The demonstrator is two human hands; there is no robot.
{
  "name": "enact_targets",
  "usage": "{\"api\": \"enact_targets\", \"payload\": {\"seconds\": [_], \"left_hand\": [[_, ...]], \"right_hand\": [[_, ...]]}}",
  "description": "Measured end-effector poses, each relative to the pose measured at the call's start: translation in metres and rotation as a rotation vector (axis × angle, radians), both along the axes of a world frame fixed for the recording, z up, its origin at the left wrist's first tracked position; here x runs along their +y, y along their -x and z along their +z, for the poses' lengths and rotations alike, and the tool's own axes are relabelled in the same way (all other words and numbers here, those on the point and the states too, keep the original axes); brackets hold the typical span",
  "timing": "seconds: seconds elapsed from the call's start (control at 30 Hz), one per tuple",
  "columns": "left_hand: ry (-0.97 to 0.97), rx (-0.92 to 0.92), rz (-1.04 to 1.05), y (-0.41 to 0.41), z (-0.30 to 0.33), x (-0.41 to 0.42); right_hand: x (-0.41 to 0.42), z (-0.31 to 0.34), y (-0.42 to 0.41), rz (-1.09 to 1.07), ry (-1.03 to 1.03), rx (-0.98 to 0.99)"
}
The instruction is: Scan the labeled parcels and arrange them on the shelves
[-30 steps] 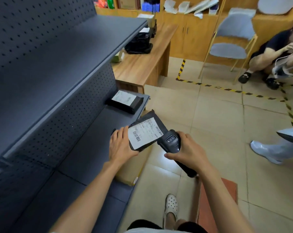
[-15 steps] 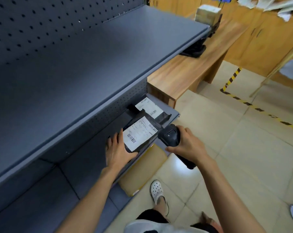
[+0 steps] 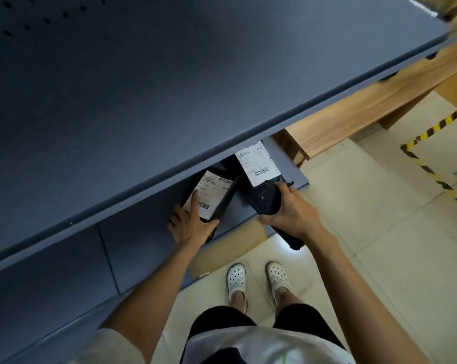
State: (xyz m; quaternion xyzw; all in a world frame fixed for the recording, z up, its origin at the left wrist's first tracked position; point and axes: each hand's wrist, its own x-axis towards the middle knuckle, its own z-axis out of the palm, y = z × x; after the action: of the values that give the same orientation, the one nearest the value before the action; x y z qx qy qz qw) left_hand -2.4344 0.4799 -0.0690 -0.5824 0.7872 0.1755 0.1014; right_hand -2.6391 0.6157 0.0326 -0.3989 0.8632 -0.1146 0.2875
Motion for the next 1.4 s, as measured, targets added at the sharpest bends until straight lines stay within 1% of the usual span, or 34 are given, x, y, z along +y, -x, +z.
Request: {"api": "enact_targets", "payload": {"seconds": [0.13,0.23,0.33,0.4,0.47,0.57,0.67,0.73,0.9,1.07,1.13,1.27,1.4], "left_hand": [[-0.071,0.0,0.154,0.024,-0.014,0.018],[-0.164,0.07,0.272,0.049,-0.023,0.027],[-0.26,0.13,0.315,0.073,-0.027,0.033],[-0.254,0.175,0.287,0.081,-0.028,0.04],[-0.176,0.226,0.202,0.081,-0.03,0.054],[-0.08,0.167,0.053,0.074,-0.039,0.075],[-0.022,0.14,0.067,0.074,-0.045,0.076],[-0.019,0.145,0.082,0.082,-0.046,0.066],[-0.088,0.212,0.108,0.106,-0.049,0.032],[-0.286,0.201,0.1,0.114,-0.047,0.014],[-0.319,0.233,0.066,0.107,-0.042,0.011],[-0.208,0.281,0.044,0.083,-0.027,0.019],[-0.035,0.293,0.149,0.038,-0.006,0.035]], "right_hand": [[-0.001,-0.007,0.023,0.075,-0.034,-0.023],[-0.001,-0.011,0.041,0.12,-0.038,-0.021],[0.0,-0.015,0.057,0.163,-0.033,-0.023],[0.003,-0.019,0.067,0.193,-0.03,-0.022],[0.005,-0.024,0.074,0.219,-0.031,-0.026],[0.007,-0.031,0.082,0.247,-0.04,-0.051],[0.007,-0.037,0.086,0.275,-0.039,-0.074],[0.008,-0.041,0.089,0.294,-0.039,-0.083],[0.009,-0.048,0.097,0.326,-0.06,-0.071],[0.012,-0.05,0.1,0.336,-0.101,-0.071],[0.013,-0.05,0.099,0.342,-0.108,-0.062],[0.012,-0.047,0.087,0.385,-0.116,-0.046],[-0.001,-0.039,0.046,0.502,-0.118,-0.063]]}}
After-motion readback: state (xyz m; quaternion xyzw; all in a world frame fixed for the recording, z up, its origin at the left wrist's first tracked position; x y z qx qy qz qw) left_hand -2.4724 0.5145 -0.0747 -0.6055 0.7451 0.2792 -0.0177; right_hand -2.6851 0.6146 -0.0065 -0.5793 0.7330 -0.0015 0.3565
